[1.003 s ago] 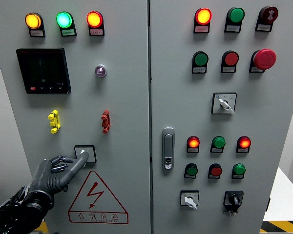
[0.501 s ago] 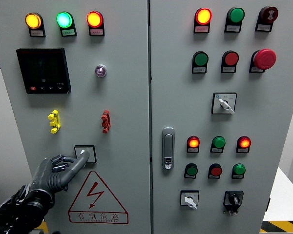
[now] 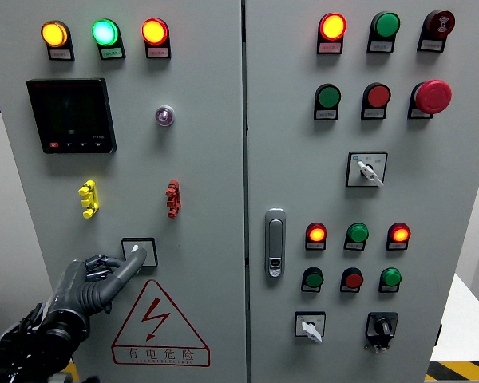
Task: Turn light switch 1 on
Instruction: 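Twist the switch knob clockwise with the left hand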
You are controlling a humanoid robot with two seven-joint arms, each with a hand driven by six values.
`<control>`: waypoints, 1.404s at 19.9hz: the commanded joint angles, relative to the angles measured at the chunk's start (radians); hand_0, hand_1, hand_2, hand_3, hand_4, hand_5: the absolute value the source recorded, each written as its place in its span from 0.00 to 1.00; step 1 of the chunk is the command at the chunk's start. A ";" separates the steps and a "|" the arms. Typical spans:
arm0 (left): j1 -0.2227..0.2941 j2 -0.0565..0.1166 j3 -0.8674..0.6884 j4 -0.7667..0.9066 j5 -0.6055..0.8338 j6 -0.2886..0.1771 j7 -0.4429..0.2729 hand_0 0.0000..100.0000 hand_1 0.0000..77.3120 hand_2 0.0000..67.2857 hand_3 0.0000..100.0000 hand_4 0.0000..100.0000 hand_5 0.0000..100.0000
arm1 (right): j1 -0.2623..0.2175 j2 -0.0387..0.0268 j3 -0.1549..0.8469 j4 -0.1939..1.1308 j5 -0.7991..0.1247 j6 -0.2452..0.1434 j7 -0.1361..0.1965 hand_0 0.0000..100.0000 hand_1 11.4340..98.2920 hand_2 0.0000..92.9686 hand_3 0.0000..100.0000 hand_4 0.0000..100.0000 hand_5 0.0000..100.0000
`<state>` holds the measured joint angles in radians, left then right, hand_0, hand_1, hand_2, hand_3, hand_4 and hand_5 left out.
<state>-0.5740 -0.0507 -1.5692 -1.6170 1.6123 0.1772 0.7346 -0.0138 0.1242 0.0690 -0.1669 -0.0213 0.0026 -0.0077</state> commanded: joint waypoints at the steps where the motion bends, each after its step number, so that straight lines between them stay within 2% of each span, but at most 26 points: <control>1: -0.006 0.000 0.000 0.003 0.000 -0.001 0.005 0.00 0.77 0.89 1.00 1.00 1.00 | 0.000 0.0000 0.000 0.001 0.000 0.001 0.000 0.00 0.09 0.00 0.19 0.19 0.11; 9: -0.007 0.000 0.000 0.008 0.000 -0.001 0.005 0.00 0.77 0.89 1.00 1.00 1.00 | 0.000 0.0000 0.000 0.001 0.000 0.001 0.000 0.00 0.09 0.00 0.19 0.19 0.11; 10: -0.012 0.000 0.000 0.008 0.000 -0.001 0.005 0.01 0.77 0.89 1.00 1.00 1.00 | 0.000 -0.0015 0.000 0.001 0.000 0.001 0.000 0.00 0.09 0.00 0.19 0.19 0.11; 12: -0.014 0.000 0.000 0.008 -0.002 -0.001 0.005 0.14 0.77 0.89 1.00 1.00 1.00 | 0.000 0.0000 0.000 0.001 0.000 0.001 0.000 0.00 0.09 0.00 0.19 0.19 0.11; 13: -0.015 -0.001 0.001 0.008 -0.002 -0.001 0.005 0.33 0.75 0.89 1.00 1.00 1.00 | 0.000 0.0000 0.000 0.000 0.000 -0.001 0.000 0.00 0.09 0.00 0.19 0.19 0.11; 14: -0.017 -0.001 0.001 0.009 -0.002 -0.001 0.005 0.45 0.74 0.89 1.00 1.00 1.00 | 0.000 0.0000 0.000 0.000 0.000 0.000 0.000 0.00 0.09 0.00 0.19 0.19 0.11; 17: -0.017 -0.001 0.001 0.009 -0.002 -0.002 0.005 0.57 0.76 0.89 1.00 1.00 1.00 | 0.000 -0.0015 0.000 0.001 0.000 -0.001 0.000 0.00 0.09 0.00 0.19 0.19 0.11; 22: -0.017 -0.001 0.009 0.009 0.000 -0.004 0.005 0.65 0.78 0.88 1.00 1.00 1.00 | 0.000 0.0000 0.000 0.001 0.000 0.001 0.000 0.00 0.09 0.00 0.19 0.19 0.11; 25: -0.017 -0.001 0.014 0.009 0.000 -0.004 0.005 0.65 0.78 0.88 1.00 1.00 1.00 | 0.000 -0.0015 0.000 0.000 0.000 0.001 0.000 0.00 0.09 0.00 0.19 0.19 0.11; 28: -0.017 -0.001 0.014 0.009 0.000 -0.004 0.005 0.64 0.80 0.88 1.00 1.00 1.00 | 0.000 0.0000 0.000 0.000 0.000 0.000 0.000 0.00 0.09 0.00 0.19 0.19 0.11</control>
<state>-0.5910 -0.0522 -1.5557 -1.6077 1.6125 0.1734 0.7394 -0.0138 0.1241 0.0690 -0.1664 -0.0216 0.0030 -0.0077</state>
